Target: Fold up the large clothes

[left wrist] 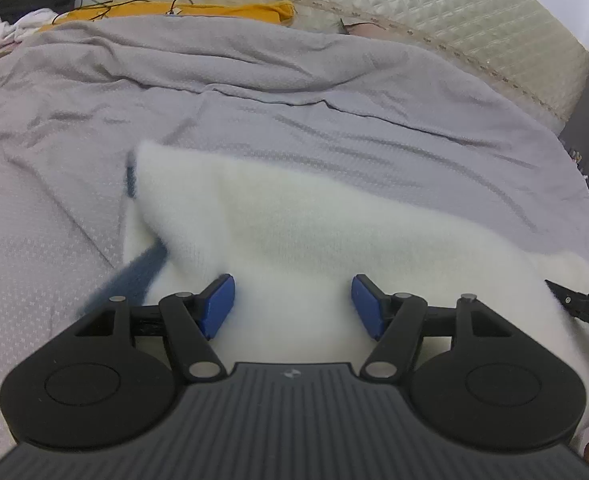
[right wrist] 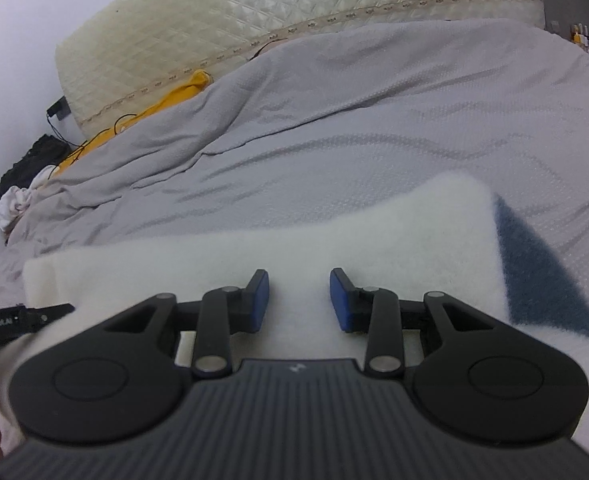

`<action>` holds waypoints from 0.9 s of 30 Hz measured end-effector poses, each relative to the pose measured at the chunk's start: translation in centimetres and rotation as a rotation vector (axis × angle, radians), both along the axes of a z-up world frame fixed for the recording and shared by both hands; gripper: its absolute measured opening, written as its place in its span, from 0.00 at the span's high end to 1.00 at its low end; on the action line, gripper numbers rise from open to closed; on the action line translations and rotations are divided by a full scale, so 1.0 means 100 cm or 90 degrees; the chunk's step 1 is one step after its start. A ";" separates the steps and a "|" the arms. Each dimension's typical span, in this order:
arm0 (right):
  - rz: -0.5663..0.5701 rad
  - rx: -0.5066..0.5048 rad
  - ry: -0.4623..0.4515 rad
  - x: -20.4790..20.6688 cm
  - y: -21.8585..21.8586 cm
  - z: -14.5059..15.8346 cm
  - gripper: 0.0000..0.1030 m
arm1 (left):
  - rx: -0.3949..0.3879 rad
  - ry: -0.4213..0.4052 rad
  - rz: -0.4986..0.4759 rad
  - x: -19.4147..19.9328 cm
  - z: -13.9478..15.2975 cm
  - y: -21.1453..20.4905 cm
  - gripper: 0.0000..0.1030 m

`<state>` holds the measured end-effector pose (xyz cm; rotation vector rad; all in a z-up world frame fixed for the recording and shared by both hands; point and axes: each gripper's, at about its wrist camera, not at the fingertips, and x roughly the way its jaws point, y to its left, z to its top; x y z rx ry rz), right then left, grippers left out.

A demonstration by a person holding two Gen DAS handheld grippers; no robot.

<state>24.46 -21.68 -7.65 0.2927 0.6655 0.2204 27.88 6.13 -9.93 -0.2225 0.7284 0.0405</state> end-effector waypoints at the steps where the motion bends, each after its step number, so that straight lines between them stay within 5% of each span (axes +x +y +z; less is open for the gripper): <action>1: 0.000 -0.004 -0.002 0.000 0.001 0.001 0.65 | 0.000 0.000 -0.001 0.000 0.000 0.000 0.32; 14: -0.036 0.042 -0.019 -0.046 -0.003 0.035 0.60 | -0.049 -0.047 -0.002 -0.076 0.037 -0.006 0.32; 18: -0.024 0.061 -0.013 -0.071 0.001 0.041 0.50 | -0.090 -0.044 -0.005 -0.109 0.045 -0.011 0.28; 25: -0.032 0.153 0.037 -0.095 -0.006 0.042 0.47 | -0.329 0.056 0.028 -0.134 0.015 0.008 0.12; 27: -0.035 0.158 0.045 -0.096 -0.007 0.040 0.48 | -0.356 0.082 0.051 -0.131 0.004 0.015 0.12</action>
